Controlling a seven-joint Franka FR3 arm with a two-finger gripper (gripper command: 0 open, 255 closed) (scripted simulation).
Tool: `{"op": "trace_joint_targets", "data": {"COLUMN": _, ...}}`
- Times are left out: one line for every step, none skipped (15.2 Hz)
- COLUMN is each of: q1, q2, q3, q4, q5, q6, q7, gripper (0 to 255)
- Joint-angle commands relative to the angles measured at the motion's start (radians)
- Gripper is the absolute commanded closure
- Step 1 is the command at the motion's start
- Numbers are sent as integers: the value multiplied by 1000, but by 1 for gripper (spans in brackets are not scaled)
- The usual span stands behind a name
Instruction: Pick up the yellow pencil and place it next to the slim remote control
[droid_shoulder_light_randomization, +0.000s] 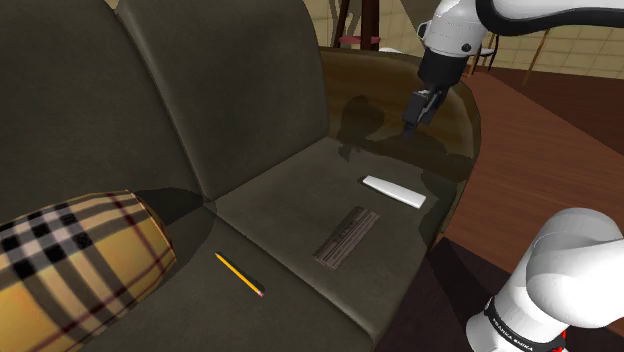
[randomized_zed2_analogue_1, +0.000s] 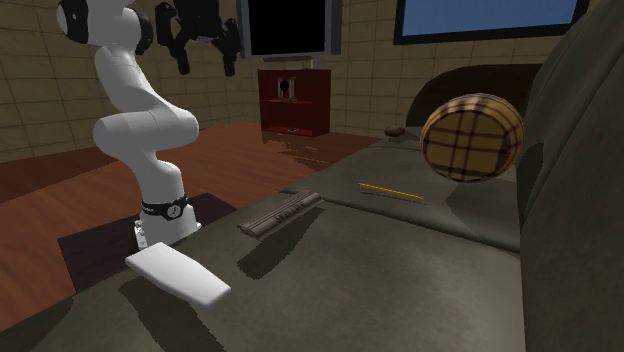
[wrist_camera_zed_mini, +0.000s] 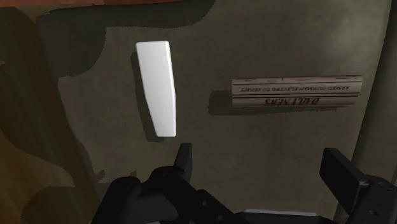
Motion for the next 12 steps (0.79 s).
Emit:
{"op": "trace_joint_targets", "data": {"q1": 0, "q2": 0, "q3": 0, "q4": 0, "q5": 0, "q6": 0, "q7": 0, "gripper": 0}}
{"op": "trace_joint_targets", "data": {"q1": 5, "q2": 24, "q3": 17, "q4": 2, "q5": 9, "q6": 16, "q7": 17, "gripper": 0}}
{"op": "trace_joint_targets", "data": {"q1": 9, "q2": 49, "q3": 34, "q4": 5, "q5": 17, "q6": 32, "q7": 33, "gripper": 0}}
{"op": "trace_joint_targets", "data": {"q1": 13, "q2": 74, "q3": 51, "q4": 9, "q5": 25, "q6": 47, "q7": 50, "gripper": 0}}
{"op": "trace_joint_targets", "data": {"q1": 17, "q2": 101, "q3": 68, "q4": 14, "q5": 32, "q6": 62, "q7": 66, "gripper": 0}}
{"op": "trace_joint_targets", "data": {"q1": 21, "q2": 128, "q3": 84, "q4": 21, "q5": 38, "q6": 77, "q7": 83, "gripper": 0}}
{"op": "trace_joint_targets", "data": {"q1": 25, "q2": 156, "q3": 101, "q4": 28, "q5": 44, "q6": 92, "q7": 99, "gripper": 0}}
{"op": "trace_joint_targets", "data": {"q1": 28, "q2": 185, "q3": 117, "q4": 37, "q5": 49, "q6": 107, "q7": 116, "gripper": 0}}
{"op": "trace_joint_targets", "data": {"q1": 31, "q2": 215, "q3": 134, "q4": 47, "q5": 53, "q6": 121, "q7": 132, "gripper": 0}}
{"op": "trace_joint_targets", "data": {"q1": 34, "q2": 245, "q3": 150, "q4": 58, "q5": 56, "q6": 134, "q7": 149, "gripper": 0}}
{"op": "trace_joint_targets", "data": {"q1": 36, "q2": 276, "q3": 166, "q4": 70, "q5": 59, "q6": 147, "q7": 166, "gripper": 0}}
{"op": "trace_joint_targets", "data": {"q1": 38, "q2": 308, "q3": 183, "q4": 84, "q5": 61, "q6": 160, "q7": 182, "gripper": 0}}
